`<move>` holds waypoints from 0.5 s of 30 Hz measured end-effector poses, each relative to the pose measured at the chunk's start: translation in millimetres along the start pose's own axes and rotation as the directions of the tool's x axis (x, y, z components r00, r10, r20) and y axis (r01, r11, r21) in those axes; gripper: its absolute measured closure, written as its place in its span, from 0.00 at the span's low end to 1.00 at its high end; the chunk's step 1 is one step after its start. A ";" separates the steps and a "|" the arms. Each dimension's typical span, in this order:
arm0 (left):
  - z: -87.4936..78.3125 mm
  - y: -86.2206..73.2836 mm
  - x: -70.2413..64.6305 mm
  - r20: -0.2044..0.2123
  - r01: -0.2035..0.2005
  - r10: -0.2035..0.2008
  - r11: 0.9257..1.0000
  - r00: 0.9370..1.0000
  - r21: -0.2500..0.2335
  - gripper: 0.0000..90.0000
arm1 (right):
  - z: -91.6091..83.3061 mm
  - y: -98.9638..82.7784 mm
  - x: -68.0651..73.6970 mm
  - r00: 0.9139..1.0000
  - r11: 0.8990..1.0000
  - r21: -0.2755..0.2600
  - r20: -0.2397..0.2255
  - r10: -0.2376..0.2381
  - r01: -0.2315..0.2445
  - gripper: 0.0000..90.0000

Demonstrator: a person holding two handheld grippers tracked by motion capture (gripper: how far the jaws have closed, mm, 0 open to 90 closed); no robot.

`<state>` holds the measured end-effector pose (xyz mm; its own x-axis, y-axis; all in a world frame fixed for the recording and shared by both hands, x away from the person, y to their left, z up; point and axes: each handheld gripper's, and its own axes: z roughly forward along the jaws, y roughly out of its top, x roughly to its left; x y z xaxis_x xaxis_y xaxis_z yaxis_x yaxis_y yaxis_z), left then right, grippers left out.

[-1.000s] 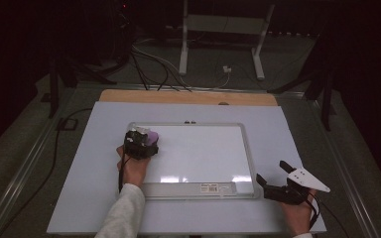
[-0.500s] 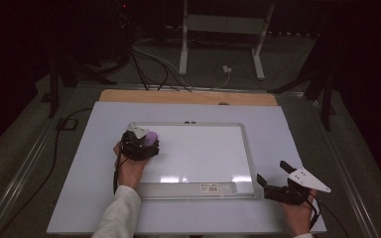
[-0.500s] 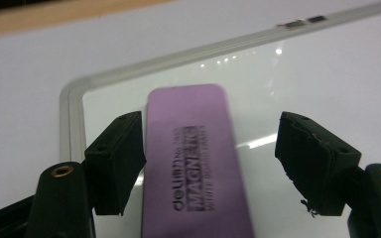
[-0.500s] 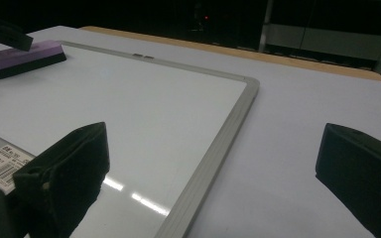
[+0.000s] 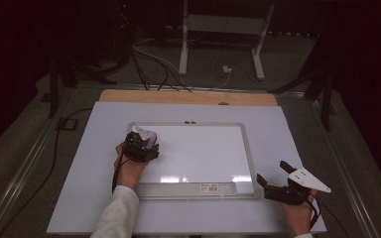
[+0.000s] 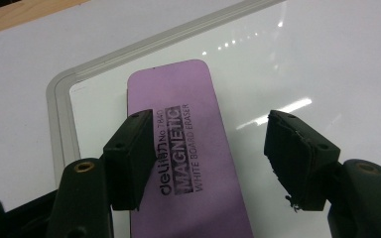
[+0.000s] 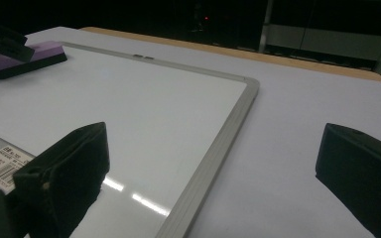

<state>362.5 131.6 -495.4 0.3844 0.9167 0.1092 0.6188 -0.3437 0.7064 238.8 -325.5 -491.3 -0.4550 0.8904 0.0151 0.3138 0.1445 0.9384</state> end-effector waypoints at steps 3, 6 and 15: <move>0.3 0.1 3.0 0.002 0.020 -0.020 1.000 1.000 -0.006 0.42 | -0.1 0.0 0.1 1.000 1.000 -0.001 0.000 -0.001 0.001 0.01; 0.0 1.6 6.1 -0.001 0.037 -0.037 0.999 0.999 0.001 0.41 | 0.2 -0.2 0.0 1.000 1.000 0.002 -0.002 0.000 0.000 0.01; 0.0 -2.2 20.5 -0.043 0.077 -0.076 0.997 0.996 0.014 0.44 | 1.2 -0.4 0.1 1.000 1.000 0.003 -0.004 -0.002 0.002 0.01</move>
<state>369.0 151.2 -494.6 0.3063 0.9481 0.0850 0.6563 -0.2750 0.7026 239.7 -325.0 -492.1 -0.4594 0.8881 0.0144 0.3155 0.1479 0.9373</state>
